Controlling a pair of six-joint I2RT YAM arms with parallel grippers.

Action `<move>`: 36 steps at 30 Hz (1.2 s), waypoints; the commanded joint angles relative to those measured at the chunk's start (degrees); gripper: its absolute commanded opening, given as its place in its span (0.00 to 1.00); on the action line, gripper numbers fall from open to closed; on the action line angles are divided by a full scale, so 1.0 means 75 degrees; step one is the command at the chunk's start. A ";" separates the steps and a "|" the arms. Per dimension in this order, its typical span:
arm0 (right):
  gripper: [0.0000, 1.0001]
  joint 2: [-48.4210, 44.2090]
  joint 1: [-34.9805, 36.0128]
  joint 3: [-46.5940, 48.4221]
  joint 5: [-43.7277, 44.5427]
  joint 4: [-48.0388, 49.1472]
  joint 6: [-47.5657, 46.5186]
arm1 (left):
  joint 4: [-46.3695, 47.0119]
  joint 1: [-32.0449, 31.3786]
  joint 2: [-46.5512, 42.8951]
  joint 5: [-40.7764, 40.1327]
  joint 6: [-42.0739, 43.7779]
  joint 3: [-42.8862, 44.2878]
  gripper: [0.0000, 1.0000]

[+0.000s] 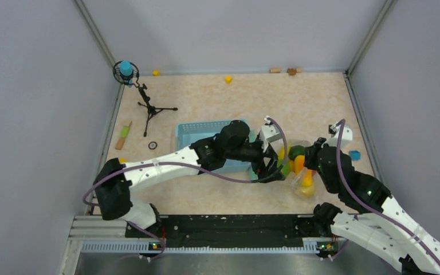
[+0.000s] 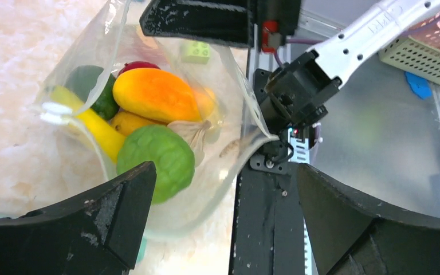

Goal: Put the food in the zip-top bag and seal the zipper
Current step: Place the fake fruit in the zipper food storage bag, then adjust the zipper food storage bag at the center of the board.

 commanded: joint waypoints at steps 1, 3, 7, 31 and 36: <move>0.01 -0.0046 -0.0026 0.0086 -0.0030 0.0246 -0.0073 | -0.0314 -0.0019 -0.1429 -0.0609 0.0861 -0.0650 0.97; 0.00 -0.0045 -0.0014 0.0111 -0.0134 0.0286 -0.0190 | -0.0452 -0.0019 -0.2178 -0.1901 0.1106 -0.1200 0.97; 0.00 -0.0056 -0.0022 0.0110 -0.0678 0.0642 -0.0610 | 0.0269 0.0140 -0.3514 -0.3410 0.1416 -0.2619 0.97; 0.00 0.1655 -0.0014 0.0861 -0.6210 0.1699 -0.2396 | 0.4339 0.1212 -0.3119 0.0412 0.3259 -0.5132 0.97; 0.00 0.1557 -0.0026 0.0828 -0.6255 0.1750 -0.2379 | 0.4380 0.1234 -0.2545 0.0614 0.3661 -0.4863 0.96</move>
